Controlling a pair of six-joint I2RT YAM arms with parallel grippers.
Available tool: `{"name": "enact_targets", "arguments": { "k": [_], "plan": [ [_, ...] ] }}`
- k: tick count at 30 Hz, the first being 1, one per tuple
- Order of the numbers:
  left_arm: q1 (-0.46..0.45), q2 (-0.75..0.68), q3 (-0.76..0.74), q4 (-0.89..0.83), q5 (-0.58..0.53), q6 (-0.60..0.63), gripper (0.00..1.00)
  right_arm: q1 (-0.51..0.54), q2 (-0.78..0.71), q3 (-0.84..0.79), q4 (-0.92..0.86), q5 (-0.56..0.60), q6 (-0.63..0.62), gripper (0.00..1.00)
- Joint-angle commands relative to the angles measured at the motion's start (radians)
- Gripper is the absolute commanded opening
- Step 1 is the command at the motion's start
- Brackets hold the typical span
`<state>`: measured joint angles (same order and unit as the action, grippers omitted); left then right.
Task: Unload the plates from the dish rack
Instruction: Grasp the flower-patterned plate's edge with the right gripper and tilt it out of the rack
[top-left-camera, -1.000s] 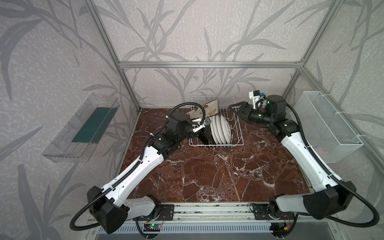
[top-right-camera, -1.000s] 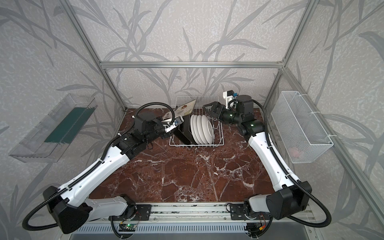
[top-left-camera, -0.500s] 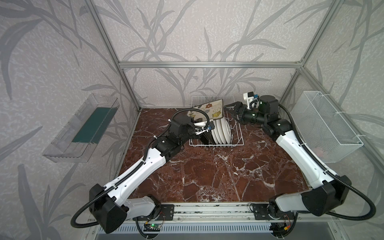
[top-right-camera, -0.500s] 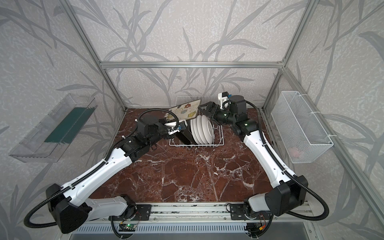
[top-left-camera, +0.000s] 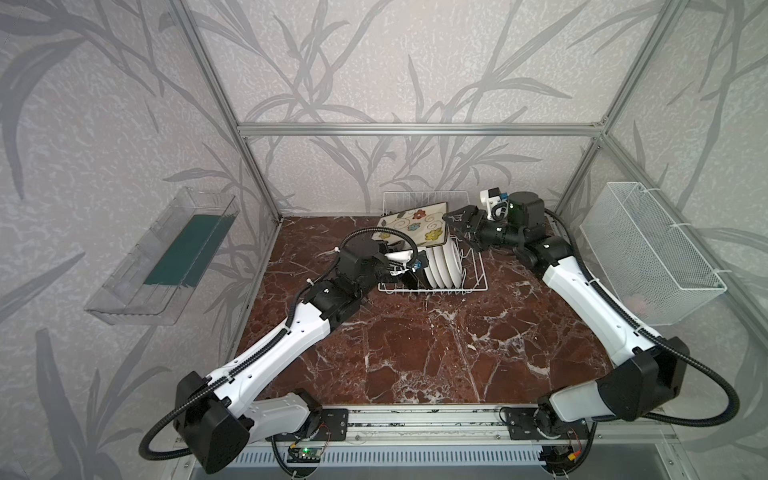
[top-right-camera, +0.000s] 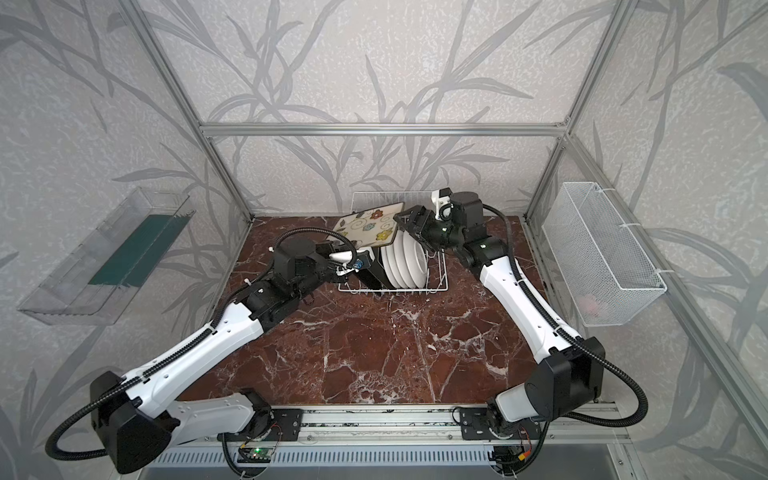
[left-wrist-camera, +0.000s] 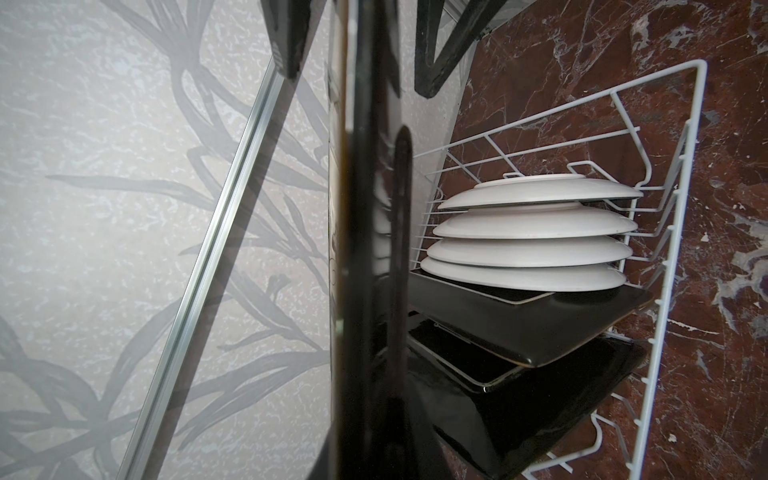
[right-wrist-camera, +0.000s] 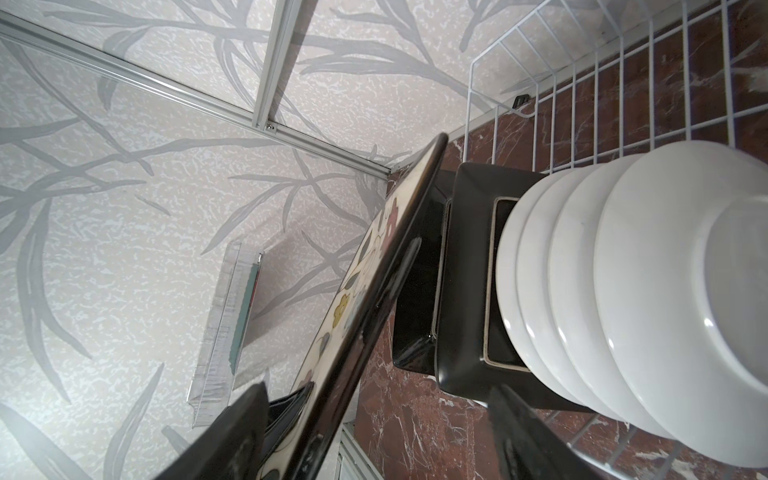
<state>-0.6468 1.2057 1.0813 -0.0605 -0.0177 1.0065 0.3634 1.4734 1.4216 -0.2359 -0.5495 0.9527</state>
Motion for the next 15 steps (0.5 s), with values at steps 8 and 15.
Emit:
{"name": "enact_targets", "arguments": {
  "k": [8,15],
  "plan": [
    [-0.017,-0.022,0.029,0.232,0.017,0.083,0.0,0.019,0.051,0.036,-0.025,-0.004,-0.004,0.73],
    [-0.028,0.001,0.02,0.269,-0.006,0.151,0.0,0.037,0.077,0.046,-0.028,-0.015,0.004,0.61]
  ]
}}
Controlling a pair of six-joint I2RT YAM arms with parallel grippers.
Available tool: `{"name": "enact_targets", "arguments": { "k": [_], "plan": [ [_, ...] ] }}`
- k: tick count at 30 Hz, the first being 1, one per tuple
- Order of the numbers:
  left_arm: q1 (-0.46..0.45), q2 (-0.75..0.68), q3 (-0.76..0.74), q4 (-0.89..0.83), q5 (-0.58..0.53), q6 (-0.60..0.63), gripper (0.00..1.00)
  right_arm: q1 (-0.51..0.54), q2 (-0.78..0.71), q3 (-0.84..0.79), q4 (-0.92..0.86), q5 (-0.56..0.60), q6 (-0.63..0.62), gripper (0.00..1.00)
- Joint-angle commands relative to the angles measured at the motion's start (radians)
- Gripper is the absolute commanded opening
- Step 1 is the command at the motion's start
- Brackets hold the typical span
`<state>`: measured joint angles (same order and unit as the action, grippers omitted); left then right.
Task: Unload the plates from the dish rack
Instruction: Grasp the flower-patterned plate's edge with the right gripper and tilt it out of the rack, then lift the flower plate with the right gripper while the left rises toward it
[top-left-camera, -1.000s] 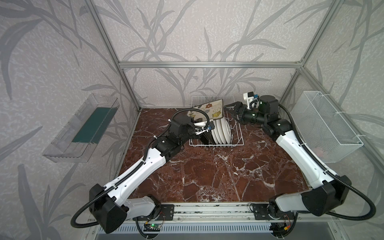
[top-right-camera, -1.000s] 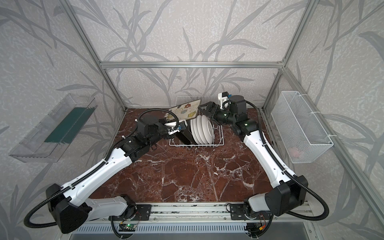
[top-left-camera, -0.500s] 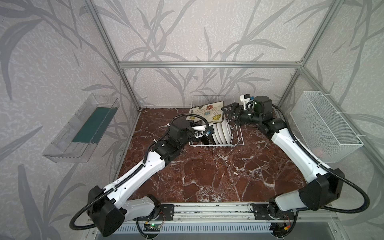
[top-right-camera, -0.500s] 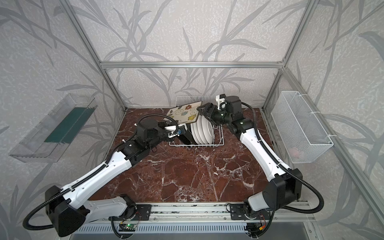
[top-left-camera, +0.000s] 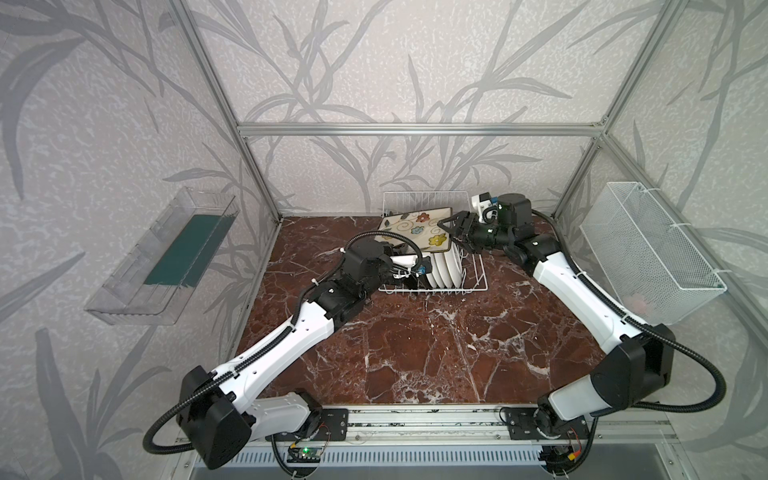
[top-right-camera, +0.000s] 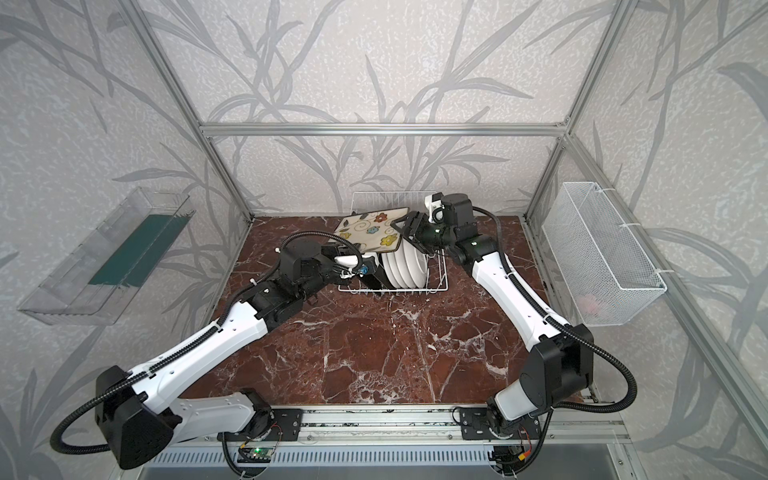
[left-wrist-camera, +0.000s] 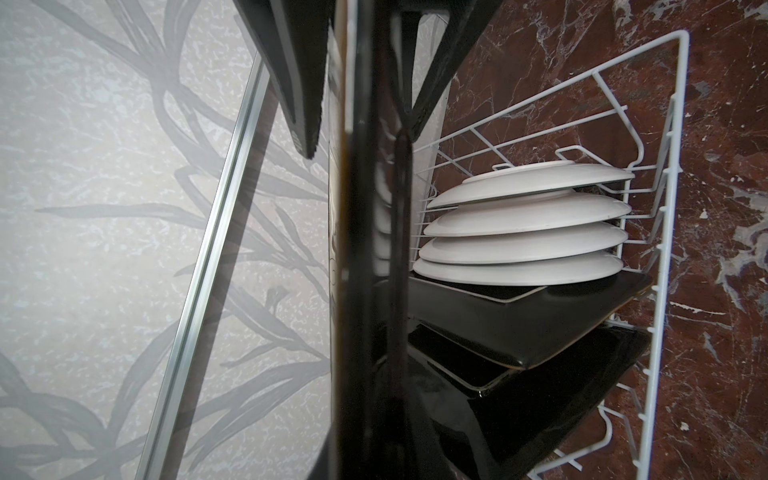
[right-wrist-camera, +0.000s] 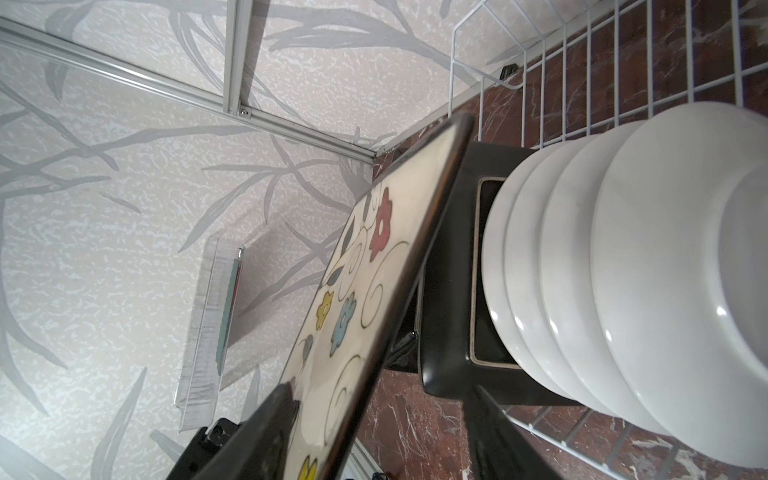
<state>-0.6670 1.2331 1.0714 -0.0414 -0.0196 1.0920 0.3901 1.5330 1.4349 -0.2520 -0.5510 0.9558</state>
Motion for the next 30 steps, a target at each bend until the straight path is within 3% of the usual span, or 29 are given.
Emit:
{"name": "enact_targets", "arguments": {
  "k": [1,6,14,26,30],
  "plan": [
    [-0.008,-0.025,0.029,0.252,-0.005,0.07,0.0,0.01,0.022,0.035,-0.012,-0.018,0.005,0.6],
    [-0.013,-0.018,0.025,0.244,-0.008,0.104,0.0,0.019,0.028,0.035,-0.022,0.0,-0.006,0.54],
    [-0.014,-0.018,0.013,0.247,-0.011,0.113,0.0,0.021,0.036,0.023,-0.012,-0.017,-0.001,0.35],
    [-0.018,0.002,-0.004,0.258,-0.043,0.127,0.0,0.021,0.029,0.007,-0.002,-0.025,-0.003,0.0],
    [-0.018,0.005,-0.008,0.269,-0.046,0.121,0.01,0.02,0.026,-0.006,0.03,-0.023,0.017,0.0]
  ]
}}
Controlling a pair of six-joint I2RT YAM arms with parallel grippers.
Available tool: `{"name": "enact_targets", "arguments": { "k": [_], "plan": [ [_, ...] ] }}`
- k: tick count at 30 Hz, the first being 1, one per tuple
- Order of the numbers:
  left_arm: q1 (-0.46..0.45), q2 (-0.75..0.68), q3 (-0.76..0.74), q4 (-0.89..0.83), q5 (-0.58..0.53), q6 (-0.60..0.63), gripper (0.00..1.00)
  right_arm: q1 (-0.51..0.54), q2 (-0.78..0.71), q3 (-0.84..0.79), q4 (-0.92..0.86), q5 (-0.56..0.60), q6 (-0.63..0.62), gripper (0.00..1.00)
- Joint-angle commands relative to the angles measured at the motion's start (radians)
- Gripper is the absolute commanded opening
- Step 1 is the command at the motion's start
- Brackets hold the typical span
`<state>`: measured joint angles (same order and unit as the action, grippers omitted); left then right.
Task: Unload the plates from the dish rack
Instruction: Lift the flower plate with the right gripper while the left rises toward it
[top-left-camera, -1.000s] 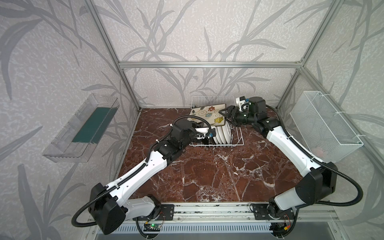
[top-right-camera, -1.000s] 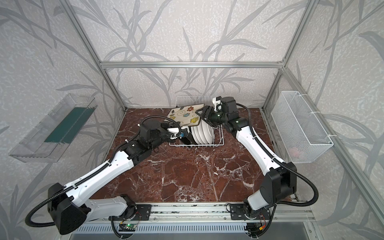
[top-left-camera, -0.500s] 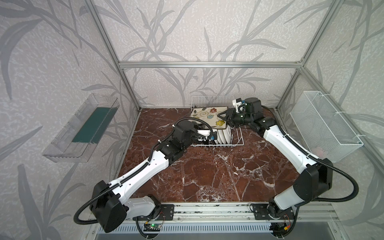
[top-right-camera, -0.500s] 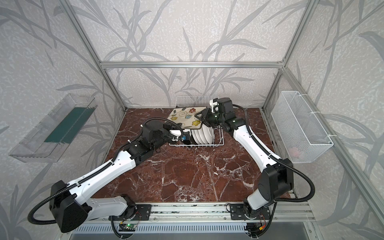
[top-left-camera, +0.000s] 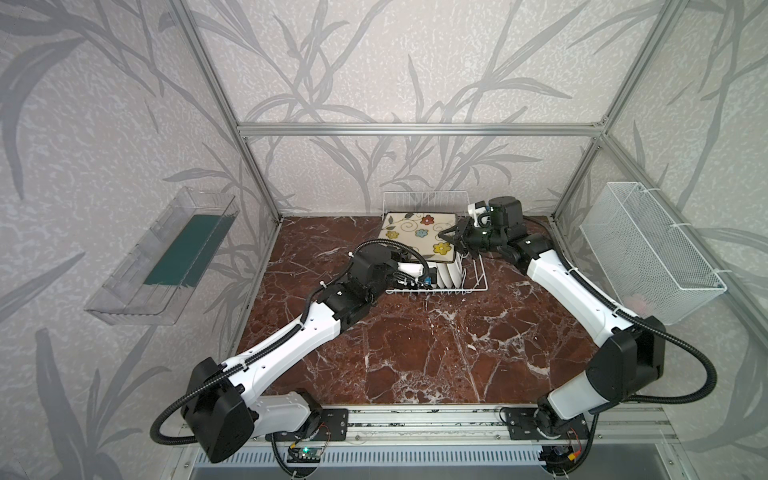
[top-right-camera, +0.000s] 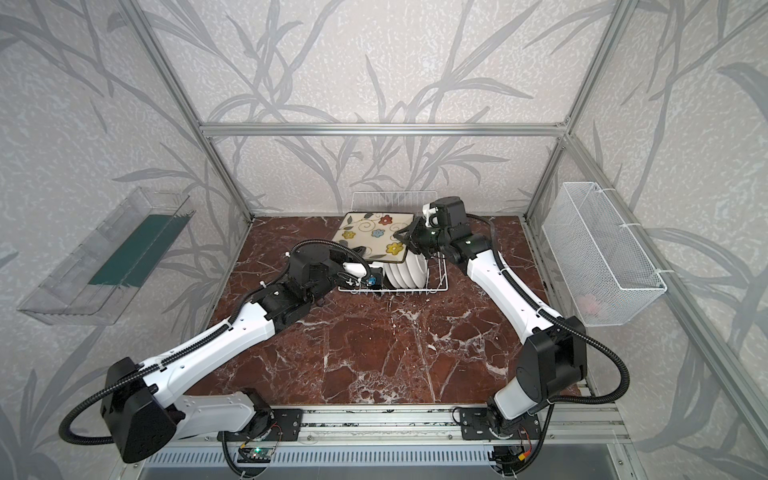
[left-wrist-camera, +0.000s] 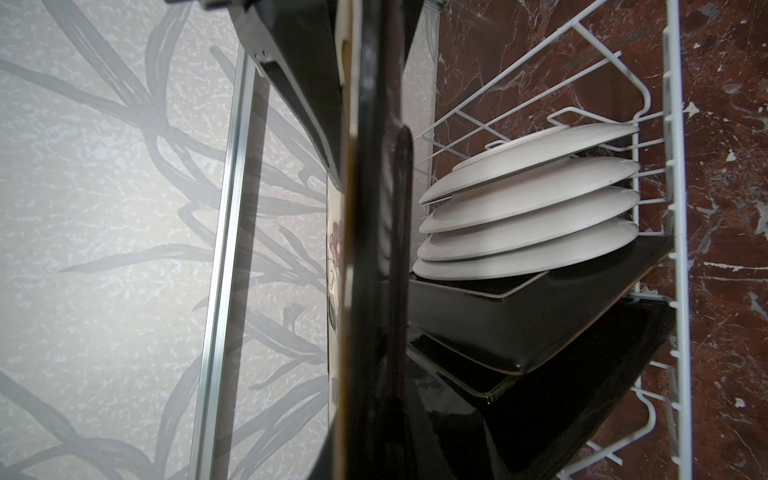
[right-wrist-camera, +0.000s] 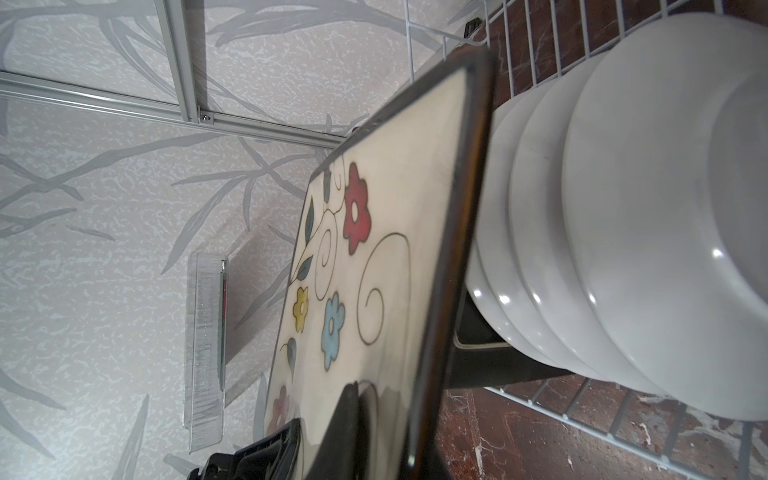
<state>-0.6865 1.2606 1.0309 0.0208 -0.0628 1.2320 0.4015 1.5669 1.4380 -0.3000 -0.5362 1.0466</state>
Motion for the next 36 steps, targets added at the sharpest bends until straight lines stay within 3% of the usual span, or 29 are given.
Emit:
{"name": "enact_targets", "arguments": {
  "k": [1,5,15,17,18,19,29,36],
  "plan": [
    [0.002,-0.021,0.032,0.204,-0.005,-0.022,0.02,0.008,-0.011,-0.017,0.098,-0.038,-0.061,0.0],
    [0.001,-0.018,0.022,0.219,-0.019,-0.063,0.06,0.007,-0.021,-0.024,0.12,-0.001,-0.036,0.0],
    [0.002,-0.005,0.012,0.201,-0.033,-0.092,0.4,-0.02,-0.036,-0.046,0.242,0.017,0.05,0.0],
    [0.002,-0.002,0.009,0.202,-0.038,-0.096,0.56,-0.03,-0.036,-0.053,0.273,0.008,0.071,0.0],
    [0.002,0.0,0.008,0.203,-0.04,-0.097,0.83,-0.035,-0.037,-0.053,0.285,0.005,0.078,0.0],
    [0.002,0.001,0.008,0.206,-0.043,-0.097,0.99,-0.038,-0.038,-0.052,0.296,0.004,0.083,0.0],
    [0.002,-0.001,-0.005,0.211,-0.059,-0.118,0.99,-0.064,-0.041,-0.051,0.382,0.011,0.139,0.0],
    [0.004,-0.048,-0.01,0.147,-0.073,-0.24,0.99,-0.086,-0.07,-0.056,0.375,0.068,0.089,0.0]
  ]
}}
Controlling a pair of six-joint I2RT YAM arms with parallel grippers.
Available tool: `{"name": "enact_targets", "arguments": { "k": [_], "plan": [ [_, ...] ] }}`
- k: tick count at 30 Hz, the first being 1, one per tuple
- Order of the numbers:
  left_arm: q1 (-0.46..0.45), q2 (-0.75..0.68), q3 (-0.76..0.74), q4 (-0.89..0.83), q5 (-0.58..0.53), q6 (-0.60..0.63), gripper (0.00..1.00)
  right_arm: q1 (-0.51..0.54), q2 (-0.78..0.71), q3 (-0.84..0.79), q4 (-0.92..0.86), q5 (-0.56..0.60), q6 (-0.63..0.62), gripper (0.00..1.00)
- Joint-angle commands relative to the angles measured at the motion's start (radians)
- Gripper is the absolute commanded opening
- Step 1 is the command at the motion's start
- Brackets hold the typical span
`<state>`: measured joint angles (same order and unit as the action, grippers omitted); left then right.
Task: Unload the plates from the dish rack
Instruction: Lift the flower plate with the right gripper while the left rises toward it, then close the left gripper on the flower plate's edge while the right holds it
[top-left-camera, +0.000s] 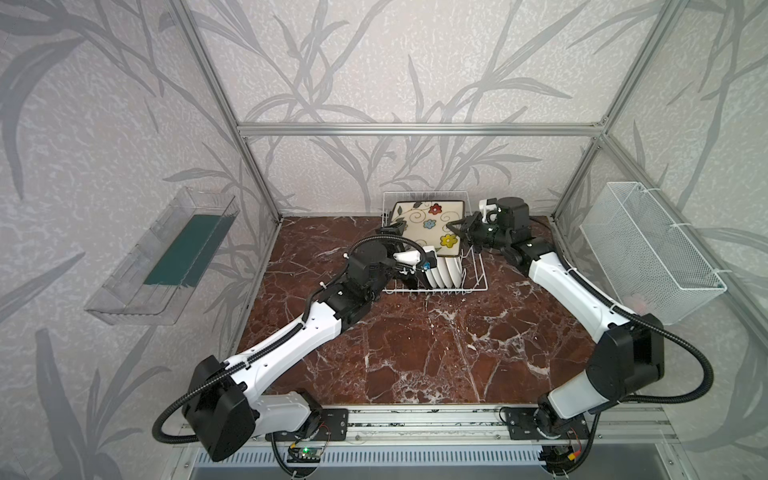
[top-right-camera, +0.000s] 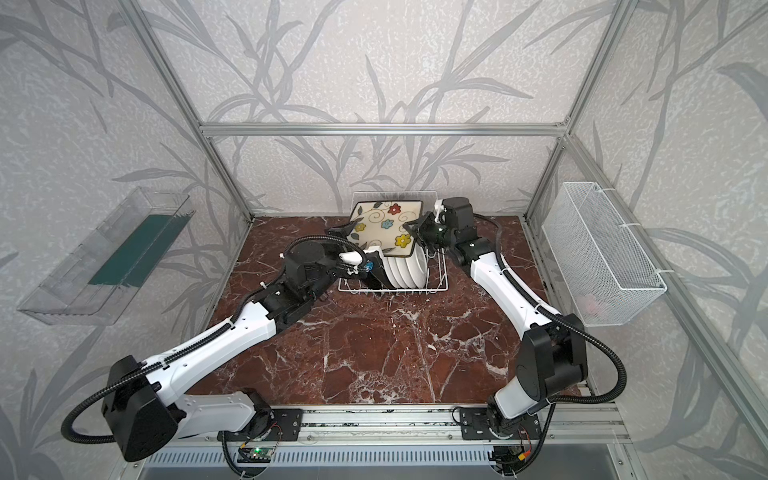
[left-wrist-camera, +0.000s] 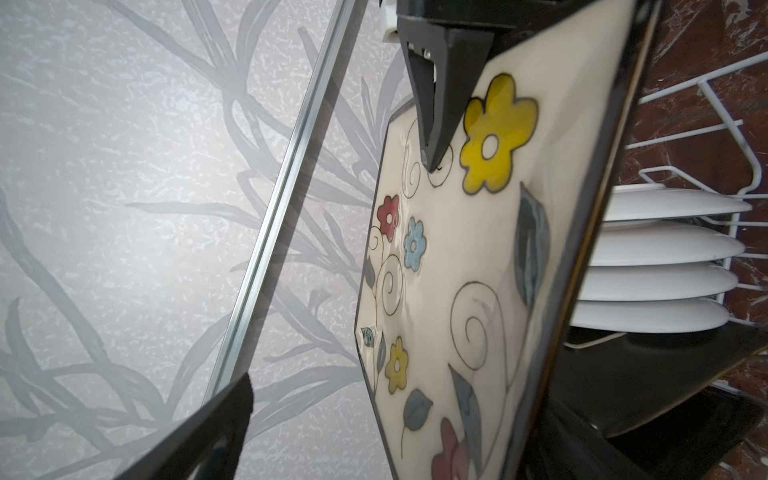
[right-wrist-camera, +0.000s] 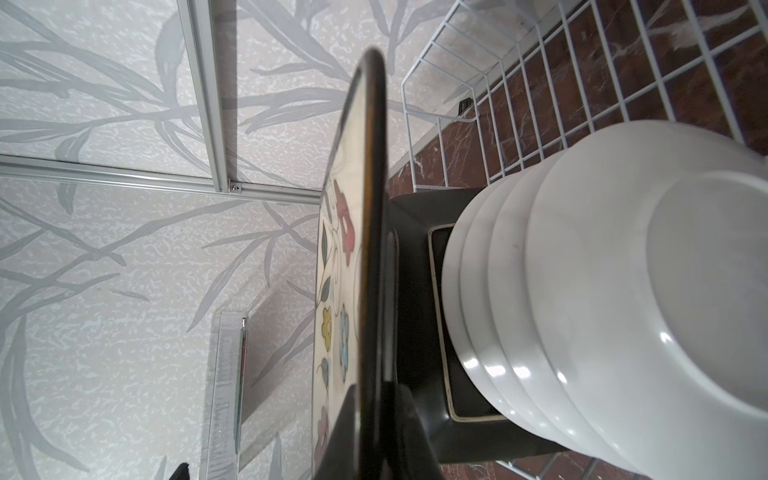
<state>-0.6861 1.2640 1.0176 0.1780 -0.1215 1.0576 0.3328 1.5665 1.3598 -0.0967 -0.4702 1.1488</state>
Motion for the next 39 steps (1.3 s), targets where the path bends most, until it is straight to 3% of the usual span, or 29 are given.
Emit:
{"name": "enact_targets", "arguments": {
  "k": [1,10,13,20,25,33,39],
  "plan": [
    [0.003,-0.061,0.006,-0.043,-0.011,-0.084,0.99,-0.023,-0.071,0.02,0.175,0.004,-0.015,0.0],
    [0.008,-0.149,-0.012,-0.196,0.024,-0.217,0.99,-0.107,-0.104,-0.009,0.196,0.001,-0.001,0.0],
    [0.033,-0.167,0.015,-0.248,0.045,-0.34,0.99,-0.122,-0.116,-0.021,0.224,-0.01,-0.017,0.0],
    [0.185,-0.131,0.208,-0.453,0.25,-0.752,0.99,-0.161,-0.123,-0.022,0.261,-0.08,-0.098,0.0],
    [0.279,-0.06,0.344,-0.558,0.307,-0.973,0.99,-0.168,-0.129,-0.034,0.31,-0.133,-0.169,0.0],
    [0.39,0.063,0.451,-0.618,0.647,-1.196,0.99,-0.173,-0.108,-0.103,0.498,-0.221,-0.143,0.0],
    [0.396,0.171,0.497,-0.623,0.796,-1.292,0.99,-0.172,-0.085,-0.123,0.593,-0.264,-0.101,0.0]
  ]
}}
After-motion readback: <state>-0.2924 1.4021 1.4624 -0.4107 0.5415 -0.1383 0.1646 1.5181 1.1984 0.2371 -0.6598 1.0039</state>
